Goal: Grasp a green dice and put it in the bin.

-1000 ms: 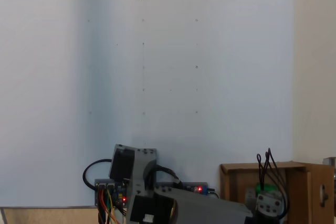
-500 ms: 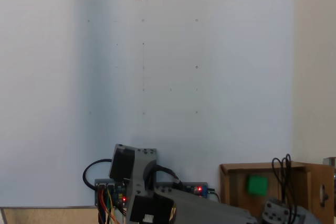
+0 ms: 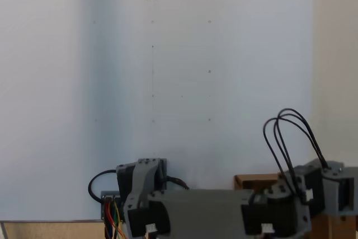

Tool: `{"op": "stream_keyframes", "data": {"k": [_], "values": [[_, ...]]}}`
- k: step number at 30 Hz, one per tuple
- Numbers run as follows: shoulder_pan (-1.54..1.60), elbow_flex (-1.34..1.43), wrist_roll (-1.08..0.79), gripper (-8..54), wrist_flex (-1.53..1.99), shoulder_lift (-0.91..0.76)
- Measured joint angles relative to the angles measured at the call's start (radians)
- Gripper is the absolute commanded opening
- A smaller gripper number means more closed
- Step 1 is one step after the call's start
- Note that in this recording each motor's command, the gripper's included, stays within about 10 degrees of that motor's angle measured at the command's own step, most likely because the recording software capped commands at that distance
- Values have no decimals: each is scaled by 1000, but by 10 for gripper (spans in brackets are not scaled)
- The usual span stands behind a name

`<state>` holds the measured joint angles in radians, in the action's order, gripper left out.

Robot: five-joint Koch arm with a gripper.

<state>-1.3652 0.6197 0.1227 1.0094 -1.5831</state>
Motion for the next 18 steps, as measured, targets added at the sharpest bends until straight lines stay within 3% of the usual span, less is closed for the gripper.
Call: {"op": "stream_keyframes", "data": {"k": [18], "values": [[965, 0, 0, 435, -72, -78]]}}
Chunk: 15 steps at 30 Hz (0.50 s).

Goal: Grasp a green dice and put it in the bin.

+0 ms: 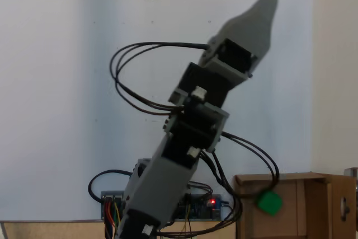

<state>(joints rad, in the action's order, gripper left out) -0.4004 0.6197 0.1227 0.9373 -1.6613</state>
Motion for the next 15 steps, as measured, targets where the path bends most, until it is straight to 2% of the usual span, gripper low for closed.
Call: {"op": "stream_keyframes", "data": {"k": [6, 10, 15], "values": [[193, 0, 0, 432, 0, 0], [202, 8, 0, 431, -11, -2], [206, 190, 0, 432, -161, -86]]}}
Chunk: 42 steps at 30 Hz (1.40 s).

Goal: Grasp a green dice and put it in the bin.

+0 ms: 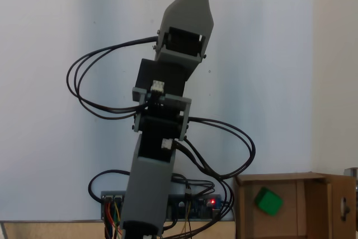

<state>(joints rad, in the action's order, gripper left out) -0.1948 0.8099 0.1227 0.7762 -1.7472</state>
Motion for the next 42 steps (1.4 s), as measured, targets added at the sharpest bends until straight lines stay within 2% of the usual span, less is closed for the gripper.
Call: {"op": "stream_keyframes", "data": {"k": [6, 12, 18, 24, 32, 42], "values": [[-8, 244, 0, 432, -161, -91], [-25, 321, 0, 433, -322, -106], [-29, 560, -15, 444, -477, -103], [-20, 644, -15, 454, -624, -115], [-6, 873, -15, 442, -831, -249], [41, 930, -15, 434, -1072, -285]]}}
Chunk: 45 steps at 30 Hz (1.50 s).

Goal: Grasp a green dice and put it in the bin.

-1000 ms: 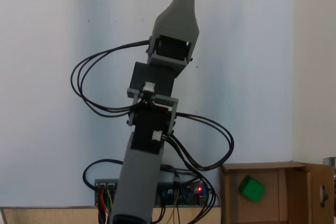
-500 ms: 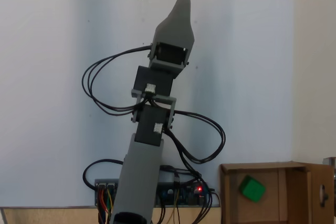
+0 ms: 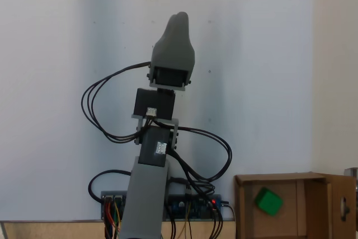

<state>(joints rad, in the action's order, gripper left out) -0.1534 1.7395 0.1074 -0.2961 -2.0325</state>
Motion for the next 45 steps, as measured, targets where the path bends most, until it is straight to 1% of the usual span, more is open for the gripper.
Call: {"op": "stream_keyframes", "data": {"k": [12, 25, 29, 35, 38, 41, 43, 45], "values": [[11, 189, -2, 434, -258, -23], [46, 285, -35, 433, -261, -67], [49, 365, -54, 435, -305, -107], [52, 413, -67, 440, -316, -117], [57, 446, -109, 439, -316, -117], [63, 499, -109, 440, -316, -80], [74, 497, -109, 441, -316, 5], [91, 499, -109, 444, -316, 55]]}}
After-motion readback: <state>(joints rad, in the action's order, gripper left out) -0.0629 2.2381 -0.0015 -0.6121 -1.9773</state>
